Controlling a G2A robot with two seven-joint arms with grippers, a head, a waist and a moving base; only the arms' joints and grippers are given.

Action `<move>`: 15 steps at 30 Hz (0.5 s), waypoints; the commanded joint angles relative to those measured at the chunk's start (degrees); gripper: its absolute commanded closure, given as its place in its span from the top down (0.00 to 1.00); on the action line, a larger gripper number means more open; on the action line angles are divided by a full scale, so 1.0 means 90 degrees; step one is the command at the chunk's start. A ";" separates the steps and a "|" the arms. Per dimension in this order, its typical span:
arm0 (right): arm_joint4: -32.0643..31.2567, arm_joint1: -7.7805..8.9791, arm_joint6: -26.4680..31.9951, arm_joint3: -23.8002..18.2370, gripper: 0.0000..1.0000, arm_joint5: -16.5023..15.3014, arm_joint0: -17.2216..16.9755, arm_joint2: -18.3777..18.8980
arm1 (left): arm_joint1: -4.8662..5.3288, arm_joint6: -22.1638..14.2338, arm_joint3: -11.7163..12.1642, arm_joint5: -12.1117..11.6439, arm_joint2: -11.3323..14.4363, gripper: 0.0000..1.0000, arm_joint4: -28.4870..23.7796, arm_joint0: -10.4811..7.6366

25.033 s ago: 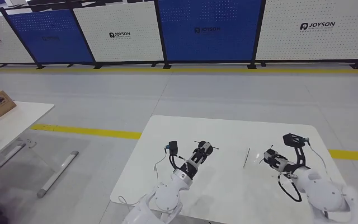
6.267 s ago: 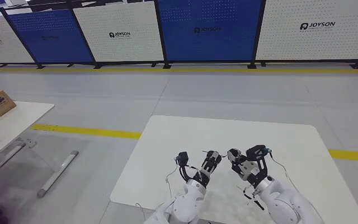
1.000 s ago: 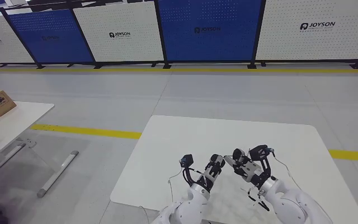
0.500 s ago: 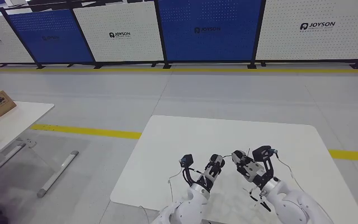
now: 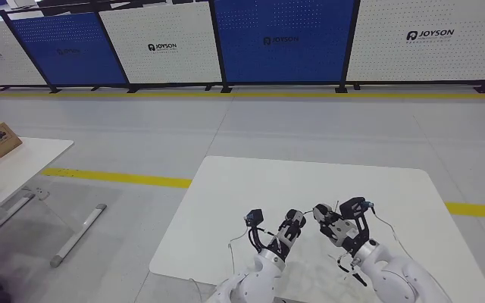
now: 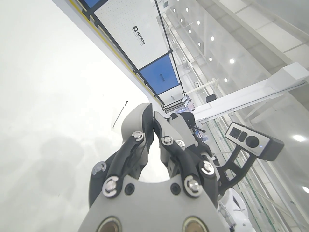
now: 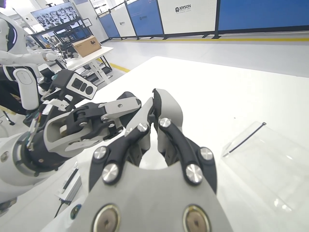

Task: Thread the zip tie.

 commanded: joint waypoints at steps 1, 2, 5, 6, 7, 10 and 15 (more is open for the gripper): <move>0.0016 0.0010 0.0019 -0.0017 0.00 0.0000 0.0001 -0.0001 | 0.0002 -0.0011 0.0005 0.0009 0.0001 0.00 0.0028 0.0001; 0.0018 0.0015 0.0029 -0.0025 0.00 0.0000 0.0002 -0.0005 | 0.0002 -0.0016 0.0007 0.0013 0.0001 0.00 0.0038 0.0000; 0.0015 0.0033 0.0066 -0.0036 0.00 0.0000 0.0010 -0.0010 | 0.0004 -0.0042 0.0002 0.0014 0.0012 0.00 0.0065 0.0001; 0.0019 0.0038 0.0070 -0.0038 0.00 0.0000 0.0011 -0.0010 | 0.0005 -0.0046 -0.0006 0.0009 0.0016 0.00 0.0082 0.0007; 0.0024 0.0043 0.0075 -0.0037 0.00 0.0000 0.0012 -0.0010 | 0.0007 -0.0051 -0.0017 -0.0001 0.0020 0.00 0.0102 0.0016; 0.0032 0.0054 0.0094 -0.0039 0.00 0.0000 0.0019 -0.0015 | 0.0017 -0.0074 -0.0044 -0.0030 0.0017 0.00 0.0159 0.0044; 0.0070 0.0072 0.0121 -0.0035 0.00 0.0000 0.0034 -0.0014 | 0.0032 -0.0150 -0.0083 -0.0067 0.0007 0.00 0.0194 0.0080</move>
